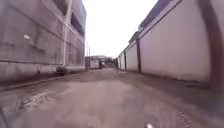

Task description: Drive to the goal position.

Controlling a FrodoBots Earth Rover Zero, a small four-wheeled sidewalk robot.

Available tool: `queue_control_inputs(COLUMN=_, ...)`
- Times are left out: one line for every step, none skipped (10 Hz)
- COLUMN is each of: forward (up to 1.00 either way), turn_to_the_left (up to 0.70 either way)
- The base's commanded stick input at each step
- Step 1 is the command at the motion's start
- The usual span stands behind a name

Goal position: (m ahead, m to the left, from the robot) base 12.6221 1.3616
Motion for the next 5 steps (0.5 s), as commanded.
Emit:
queue_control_inputs(forward=0.70, turn_to_the_left=0.00)
queue_control_inputs(forward=0.70, turn_to_the_left=0.00)
queue_control_inputs(forward=0.70, turn_to_the_left=0.00)
queue_control_inputs(forward=0.70, turn_to_the_left=0.00)
queue_control_inputs(forward=0.70, turn_to_the_left=0.00)
